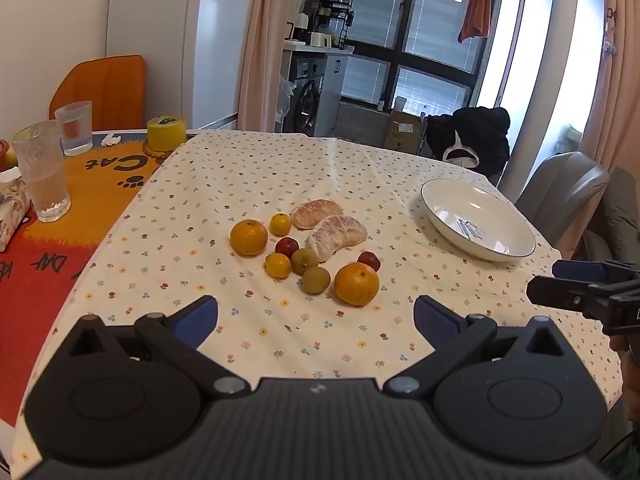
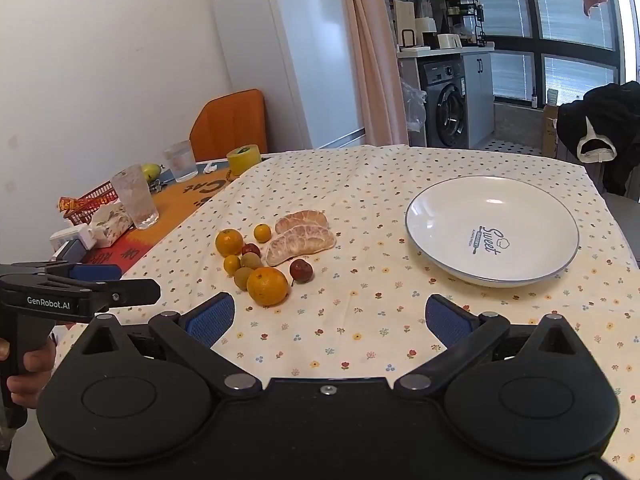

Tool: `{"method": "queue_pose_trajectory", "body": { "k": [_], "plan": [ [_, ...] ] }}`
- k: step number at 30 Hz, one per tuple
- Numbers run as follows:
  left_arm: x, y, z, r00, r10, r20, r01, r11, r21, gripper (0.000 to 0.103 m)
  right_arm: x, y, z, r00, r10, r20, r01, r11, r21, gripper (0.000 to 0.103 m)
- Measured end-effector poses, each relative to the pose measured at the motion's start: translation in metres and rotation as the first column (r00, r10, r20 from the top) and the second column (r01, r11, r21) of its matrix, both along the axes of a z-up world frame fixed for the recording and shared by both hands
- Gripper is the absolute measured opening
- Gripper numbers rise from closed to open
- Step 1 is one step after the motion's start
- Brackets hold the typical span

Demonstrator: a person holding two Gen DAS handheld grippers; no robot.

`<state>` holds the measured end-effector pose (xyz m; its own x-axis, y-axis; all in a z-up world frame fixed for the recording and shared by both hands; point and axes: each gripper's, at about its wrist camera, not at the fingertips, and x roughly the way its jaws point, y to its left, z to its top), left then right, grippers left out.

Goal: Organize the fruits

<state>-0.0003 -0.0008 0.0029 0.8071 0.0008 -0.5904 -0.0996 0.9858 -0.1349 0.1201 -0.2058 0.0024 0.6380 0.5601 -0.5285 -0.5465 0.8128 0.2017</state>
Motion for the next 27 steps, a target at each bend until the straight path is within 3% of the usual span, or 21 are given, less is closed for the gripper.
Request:
{"method": "queue_pose_trajectory", "body": {
  "k": [27],
  "plan": [
    [-0.007,-0.003,0.012,0.999,-0.006,0.037,0.006,1.0,0.01,0.103,-0.001,0.001,0.005,1.0,-0.011,0.01,0.012,1.0,-0.023,0.103]
  ]
}}
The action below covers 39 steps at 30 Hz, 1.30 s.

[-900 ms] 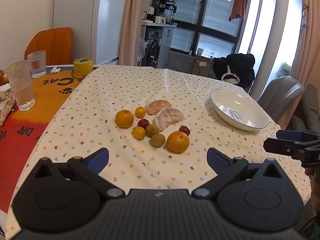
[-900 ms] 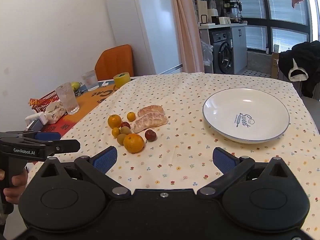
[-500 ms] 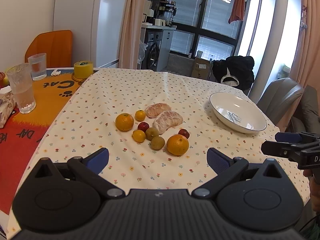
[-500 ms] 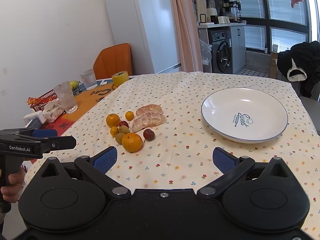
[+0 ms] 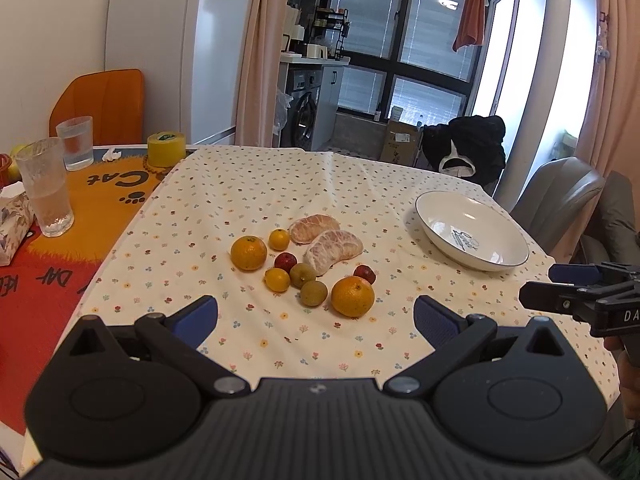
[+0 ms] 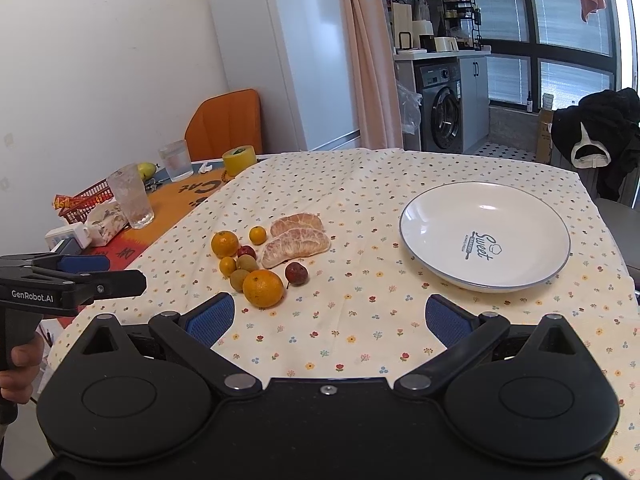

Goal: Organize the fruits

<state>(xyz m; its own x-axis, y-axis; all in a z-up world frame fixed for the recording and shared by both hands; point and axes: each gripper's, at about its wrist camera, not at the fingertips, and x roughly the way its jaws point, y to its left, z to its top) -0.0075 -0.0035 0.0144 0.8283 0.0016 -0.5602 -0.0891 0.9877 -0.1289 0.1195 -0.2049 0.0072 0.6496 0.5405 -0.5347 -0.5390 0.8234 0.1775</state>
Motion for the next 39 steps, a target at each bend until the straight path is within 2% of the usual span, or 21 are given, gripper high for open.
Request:
{"method": "queue_pose_trajectory", "body": {
  "k": [39],
  "plan": [
    [-0.0013,0.0036,0.0073,1.0,0.001,0.023,-0.001,1.0,0.001,0.103,-0.0007,0.0053,0.0057,1.0,0.015,0.02,-0.015,1.0,-0.014,0.103]
  ]
}}
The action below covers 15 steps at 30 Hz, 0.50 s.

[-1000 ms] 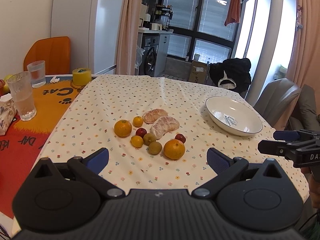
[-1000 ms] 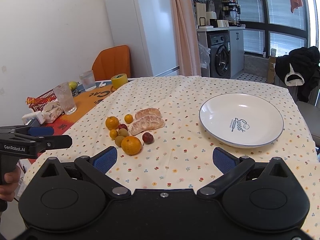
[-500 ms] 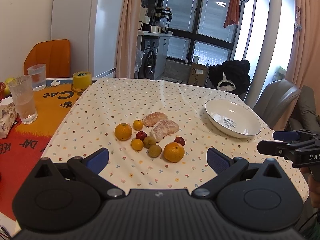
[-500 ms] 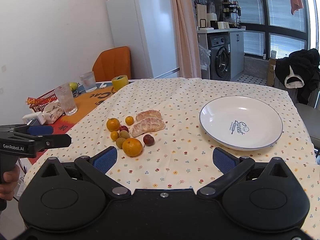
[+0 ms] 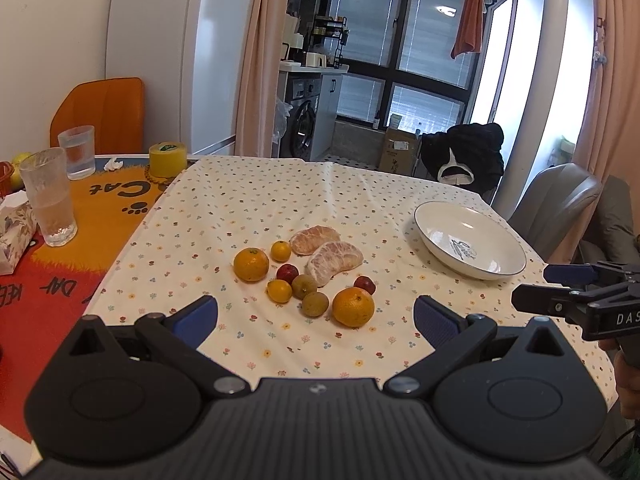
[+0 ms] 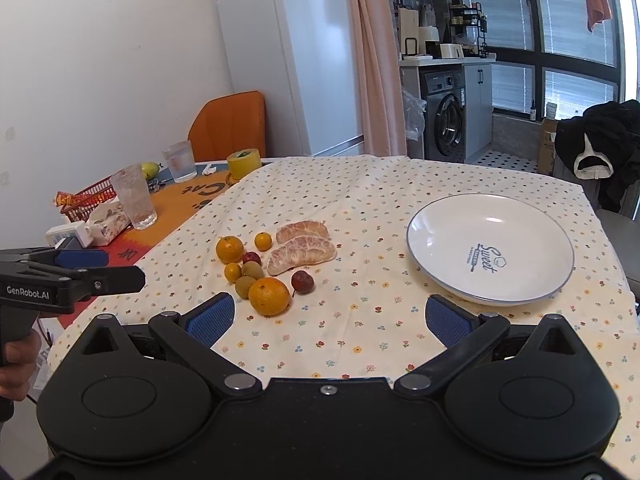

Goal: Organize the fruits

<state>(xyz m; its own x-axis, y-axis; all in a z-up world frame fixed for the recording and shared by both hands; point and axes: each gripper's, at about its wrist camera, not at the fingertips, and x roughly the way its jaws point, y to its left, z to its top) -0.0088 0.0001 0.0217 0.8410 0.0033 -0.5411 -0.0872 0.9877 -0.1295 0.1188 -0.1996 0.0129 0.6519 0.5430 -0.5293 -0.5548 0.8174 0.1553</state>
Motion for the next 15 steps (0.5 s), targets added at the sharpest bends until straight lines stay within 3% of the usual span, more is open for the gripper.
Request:
{"method": "queue_pose_trajectory", "body": {
  "k": [15],
  "plan": [
    [0.024,0.016,-0.02,0.999,0.029,-0.037,-0.028,1.0,0.006,0.103,0.019,0.018,-0.018,0.999,0.027,-0.035,-0.027,1.0,-0.006,0.103]
  ]
}}
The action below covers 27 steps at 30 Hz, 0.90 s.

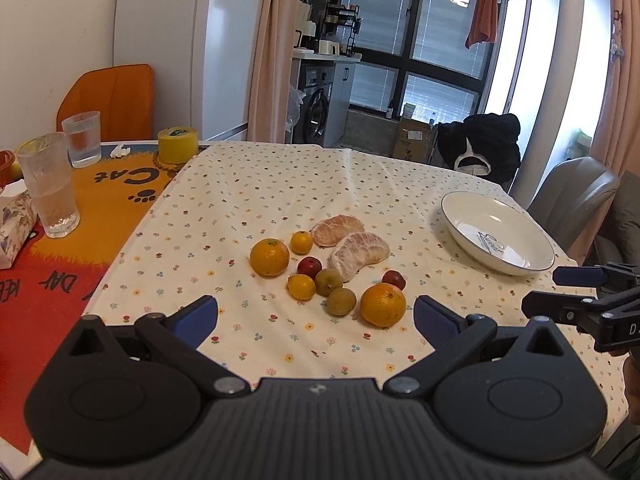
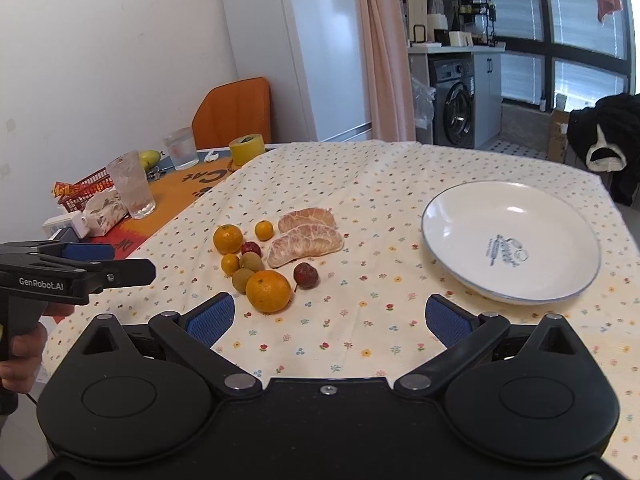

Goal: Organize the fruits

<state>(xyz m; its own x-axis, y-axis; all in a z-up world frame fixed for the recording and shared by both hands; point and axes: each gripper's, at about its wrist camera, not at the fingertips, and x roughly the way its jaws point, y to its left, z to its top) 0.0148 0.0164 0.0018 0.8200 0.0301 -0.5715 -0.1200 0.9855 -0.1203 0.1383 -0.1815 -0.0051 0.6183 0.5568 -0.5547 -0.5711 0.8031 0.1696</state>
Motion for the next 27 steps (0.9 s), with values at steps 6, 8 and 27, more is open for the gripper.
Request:
{"method": "queue_pose_trajectory", "body": {
  "k": [6,8,27],
  "plan": [
    [0.008,0.0,-0.008,1.0,0.023,0.014,-0.023,1.0,0.009,0.103,0.01,0.006,-0.008,0.999,0.023,-0.029,-0.022,1.0,0.015,0.103],
    [0.011,0.0,-0.01,1.0,0.022,0.022,-0.022,1.0,0.011,0.103,0.013,0.009,-0.01,0.999,0.035,-0.026,-0.034,0.999,0.013,0.103],
    [0.034,0.009,-0.042,0.999,0.033,-0.013,-0.033,0.999,-0.039,0.086,0.041,0.044,-0.027,0.989,0.132,-0.068,-0.132,0.991,0.006,0.086]
  ]
}}
